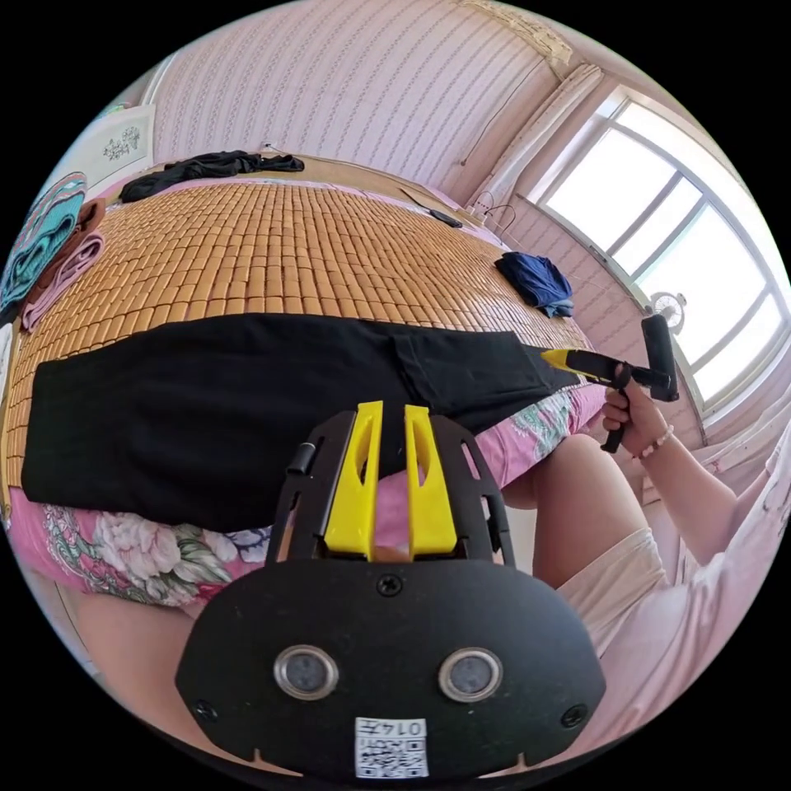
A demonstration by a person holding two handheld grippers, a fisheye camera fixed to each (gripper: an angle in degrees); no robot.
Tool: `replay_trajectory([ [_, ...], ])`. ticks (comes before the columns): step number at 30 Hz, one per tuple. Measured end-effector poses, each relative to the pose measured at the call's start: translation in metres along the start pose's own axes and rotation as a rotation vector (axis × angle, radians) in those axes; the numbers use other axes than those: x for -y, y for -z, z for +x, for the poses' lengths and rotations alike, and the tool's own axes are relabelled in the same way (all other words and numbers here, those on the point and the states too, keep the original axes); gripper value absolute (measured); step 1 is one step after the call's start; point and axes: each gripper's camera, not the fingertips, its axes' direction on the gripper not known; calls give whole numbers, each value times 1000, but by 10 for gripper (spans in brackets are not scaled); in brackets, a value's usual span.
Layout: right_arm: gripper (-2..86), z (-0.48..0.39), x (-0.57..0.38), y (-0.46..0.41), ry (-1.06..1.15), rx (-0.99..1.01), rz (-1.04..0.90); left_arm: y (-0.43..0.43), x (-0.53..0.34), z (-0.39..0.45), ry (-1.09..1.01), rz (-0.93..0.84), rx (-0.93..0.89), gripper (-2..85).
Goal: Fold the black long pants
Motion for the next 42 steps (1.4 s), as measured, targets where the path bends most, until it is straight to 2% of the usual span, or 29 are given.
replay_trajectory([
  [1, 109, 26, -3, 17, -75, -133, 46, -5, 7, 5, -9, 9, -14, 63],
  [4, 111, 83, -16, 43, -256, -360, 110, -17, 26, 18, -34, 29, -43, 74],
  [7, 113, 114, -21, 45, -346, -472, 84, -32, 40, 27, -70, 8, -29, 77],
  [12, 102, 136, -21, 10, -421, -509, -11, -64, 51, 29, -118, -92, 52, 78],
  [15, 47, 117, -24, 14, -431, -485, 76, -71, 50, 28, -124, -95, 70, 69],
  [17, 38, 95, -23, 18, -395, -386, 165, -71, 52, 27, -117, -94, 62, 66],
  [21, 31, -4, -11, 19, -162, -12, 322, -68, 63, 18, -79, -120, 4, 64],
  [23, 33, -62, -4, 3, -7, 162, 297, -62, 67, 16, -76, -118, -16, 63],
  [25, 42, -135, -3, -39, 220, 296, 133, -47, 70, 14, -69, -81, -21, 60],
  [28, 64, -188, -16, -107, 364, 226, -133, -31, 73, 6, -54, -41, -6, 55],
  [30, 71, -200, -22, -123, 389, 200, -204, -29, 73, 0, -45, -44, 7, 54],
  [35, 78, -231, -32, -121, 516, 60, -142, -37, 77, -10, -3, -87, -12, 53],
  [42, 49, -265, -35, -164, 551, -23, -223, -54, 97, -1, -20, -88, -46, 55],
])
